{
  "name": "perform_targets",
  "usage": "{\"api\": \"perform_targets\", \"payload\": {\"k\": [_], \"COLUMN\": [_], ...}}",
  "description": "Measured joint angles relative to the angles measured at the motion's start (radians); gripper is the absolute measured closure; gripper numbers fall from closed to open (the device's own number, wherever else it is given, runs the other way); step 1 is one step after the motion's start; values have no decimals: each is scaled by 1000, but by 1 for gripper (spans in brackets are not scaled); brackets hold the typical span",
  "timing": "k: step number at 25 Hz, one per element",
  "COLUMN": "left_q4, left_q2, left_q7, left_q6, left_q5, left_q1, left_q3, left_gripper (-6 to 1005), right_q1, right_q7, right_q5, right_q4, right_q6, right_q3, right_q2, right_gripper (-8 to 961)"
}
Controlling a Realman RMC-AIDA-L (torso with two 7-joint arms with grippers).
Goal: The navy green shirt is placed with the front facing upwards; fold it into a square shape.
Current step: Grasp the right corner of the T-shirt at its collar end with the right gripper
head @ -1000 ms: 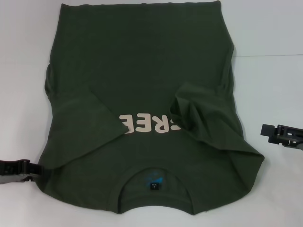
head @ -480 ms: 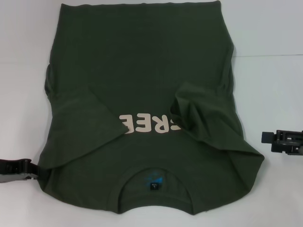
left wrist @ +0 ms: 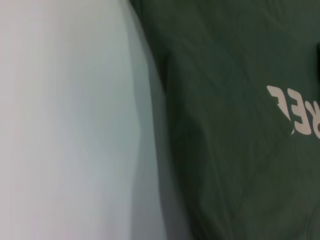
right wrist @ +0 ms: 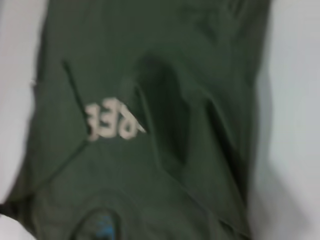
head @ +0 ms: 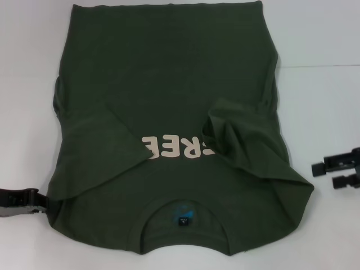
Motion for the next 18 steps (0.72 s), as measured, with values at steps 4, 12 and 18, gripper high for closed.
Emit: {"api": "perform_targets", "payload": {"k": [4, 12, 18], "left_q4": [0, -2, -2], "left_q2": [-1, -1, -1], "left_q7": [1, 0, 3], "left_q6": [1, 3, 2], "left_q5": [-1, -3, -4], "left_q1": [0, 1, 2], "left_q3": [0, -1, -3], "left_gripper": [970, 969, 969], "right_q1": [33, 65, 79], "right_q7": [44, 59, 57], "right_q5": [-80, -109, -109], "right_q4": [-11, 0, 15], "right_q6": [-5, 53, 93], "right_q3": [-37, -80, -85], "right_q2": [4, 37, 63], "right_gripper": [73, 73, 87]}}
